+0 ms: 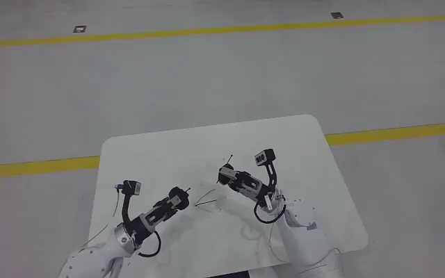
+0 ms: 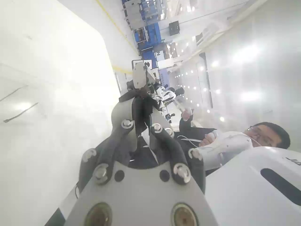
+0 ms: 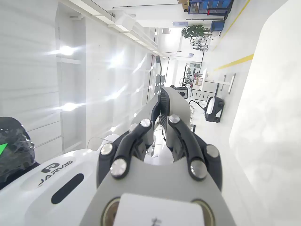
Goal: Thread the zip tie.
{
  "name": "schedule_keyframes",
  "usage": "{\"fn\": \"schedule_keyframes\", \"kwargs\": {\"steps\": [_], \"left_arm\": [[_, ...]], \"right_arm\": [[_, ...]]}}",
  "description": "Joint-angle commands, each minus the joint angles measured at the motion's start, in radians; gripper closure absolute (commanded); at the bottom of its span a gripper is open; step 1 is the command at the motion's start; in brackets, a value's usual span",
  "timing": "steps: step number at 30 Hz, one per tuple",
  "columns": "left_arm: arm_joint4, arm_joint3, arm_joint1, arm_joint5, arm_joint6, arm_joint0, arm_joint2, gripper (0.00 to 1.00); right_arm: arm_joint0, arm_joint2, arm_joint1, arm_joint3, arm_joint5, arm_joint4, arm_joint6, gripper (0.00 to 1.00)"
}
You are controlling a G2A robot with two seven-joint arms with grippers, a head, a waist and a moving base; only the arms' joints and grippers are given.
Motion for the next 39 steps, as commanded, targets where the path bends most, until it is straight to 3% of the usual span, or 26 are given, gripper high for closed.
{"fn": "schedule_keyframes", "kwargs": {"steps": [1,11,15,39], "left_arm": [[-0.02,-0.006,-0.001,0.0,0.005,-0.006,0.012,1.0],[0.075,-0.04,-0.012,0.0,0.03,-0.057,0.05,1.0],[0.064,-0.042,-0.018,0.0,0.052,-0.067,0.06,1.0],[0.063,-0.04,-0.019,0.0,0.052,-0.069,0.059,1.0]], "right_arm": [[-0.008,-0.015,-0.002,-0.028,0.0,0.006,-0.041,1.0],[-0.015,-0.049,-0.008,-0.072,0.0,-0.054,-0.088,1.0],[-0.018,-0.052,-0.012,-0.079,0.0,-0.083,-0.124,1.0],[-0.018,-0.052,-0.012,-0.079,0.0,-0.083,-0.124,1.0]]}}
